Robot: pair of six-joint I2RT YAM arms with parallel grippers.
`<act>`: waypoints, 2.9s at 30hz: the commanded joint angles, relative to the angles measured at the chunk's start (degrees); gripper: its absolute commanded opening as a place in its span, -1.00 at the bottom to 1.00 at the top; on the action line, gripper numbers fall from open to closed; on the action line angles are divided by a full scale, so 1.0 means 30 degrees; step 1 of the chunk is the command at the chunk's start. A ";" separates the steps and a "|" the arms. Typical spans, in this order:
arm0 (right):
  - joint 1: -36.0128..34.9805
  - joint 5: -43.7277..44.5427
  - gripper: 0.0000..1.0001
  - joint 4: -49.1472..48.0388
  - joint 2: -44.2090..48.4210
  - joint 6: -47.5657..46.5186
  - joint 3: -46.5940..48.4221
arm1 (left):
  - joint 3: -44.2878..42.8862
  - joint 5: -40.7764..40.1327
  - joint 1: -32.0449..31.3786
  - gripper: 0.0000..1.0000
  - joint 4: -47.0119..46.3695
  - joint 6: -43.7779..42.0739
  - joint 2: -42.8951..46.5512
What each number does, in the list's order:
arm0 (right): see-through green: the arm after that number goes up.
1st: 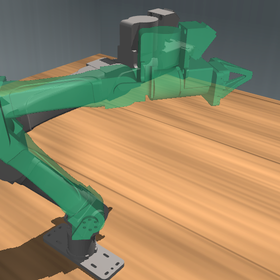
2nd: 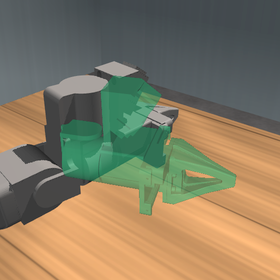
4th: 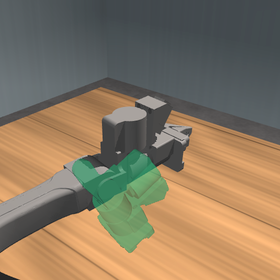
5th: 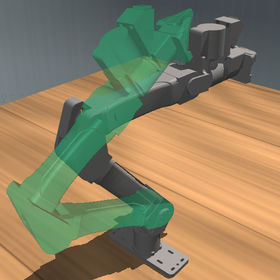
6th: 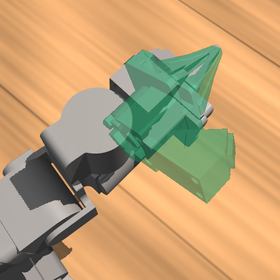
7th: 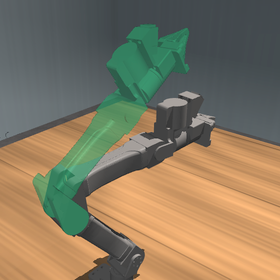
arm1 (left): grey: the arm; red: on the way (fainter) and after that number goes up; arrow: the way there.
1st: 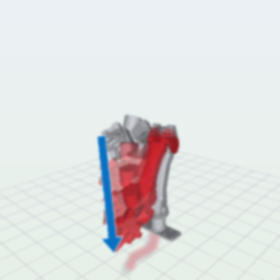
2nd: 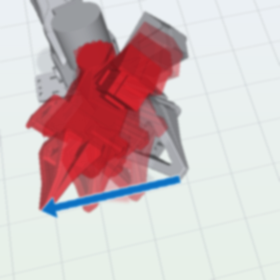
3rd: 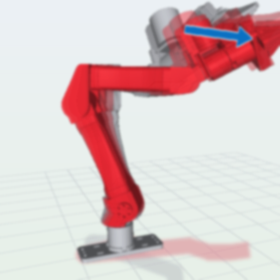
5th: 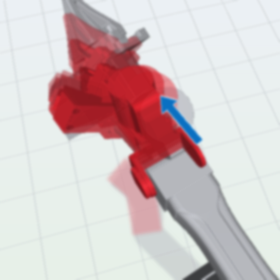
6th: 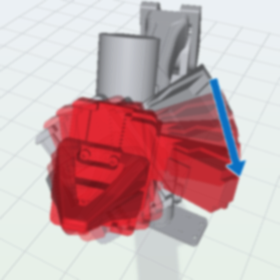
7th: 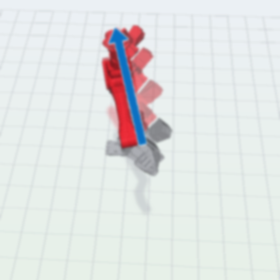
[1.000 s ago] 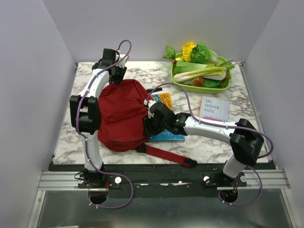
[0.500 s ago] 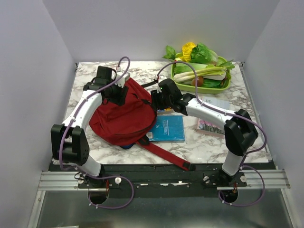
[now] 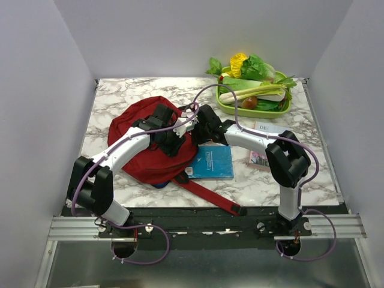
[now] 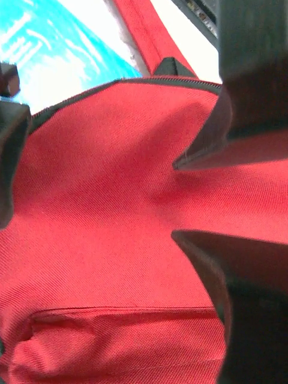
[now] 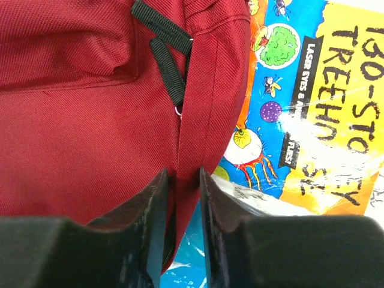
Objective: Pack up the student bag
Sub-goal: Unzip the student bag at the center of the board.
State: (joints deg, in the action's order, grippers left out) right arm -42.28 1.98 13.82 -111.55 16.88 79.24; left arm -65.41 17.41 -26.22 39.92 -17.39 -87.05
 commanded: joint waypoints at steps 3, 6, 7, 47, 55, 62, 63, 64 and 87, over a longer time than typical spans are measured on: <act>0.0119 -0.1301 -0.56 -0.0856 0.0880 0.0931 -0.2385 | 0.1439 -0.7446 0.0387 -0.36 -0.2660 0.1160 -0.0429; 0.0032 -0.2269 -0.63 -0.2145 0.2023 0.1779 -0.4490 | 0.0451 -0.7181 0.2407 -0.29 -0.2441 0.2074 -0.0749; -0.0171 -0.2445 -0.63 -0.2669 0.2287 0.1900 -0.5022 | 0.0242 -0.7267 0.2672 -0.26 -0.2380 0.2104 -0.1070; -0.1199 -0.1480 -0.18 -0.1532 0.0034 -0.6683 -0.0516 | -0.0053 -0.5305 0.4638 -0.06 -0.2819 0.2280 -0.2010; -0.1199 -0.0777 -0.16 -0.1503 -0.0522 -0.6566 -0.0545 | 0.0268 -0.5188 0.4638 -0.06 -0.3082 0.2280 -0.1777; -0.1228 -0.0893 -0.46 -0.1766 -0.0641 -0.6274 -0.0253 | 0.0357 -0.5188 0.4638 -0.06 -0.3142 0.2280 -0.1717; -0.1199 -0.0923 -0.57 -0.1795 -0.0582 -0.6186 -0.0281 | 0.0357 -0.5217 0.4638 -0.06 -0.3141 0.2280 -0.1717; -0.1199 -0.0952 -0.66 -0.1912 -0.0465 -0.6098 -0.0310 | 0.0415 -0.5188 0.4667 -0.06 -0.3199 0.2280 -0.1688; -0.1228 -0.2358 -0.99 -0.5048 0.4077 -0.4134 -0.4440 | -0.4473 -0.3635 0.0978 0.03 -0.1824 0.3129 -0.3266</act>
State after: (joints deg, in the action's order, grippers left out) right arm -45.69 -2.46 1.43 -101.34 2.98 67.68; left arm -73.23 4.19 -19.57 33.23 -9.61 -93.78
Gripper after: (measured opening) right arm 0.014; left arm 0.508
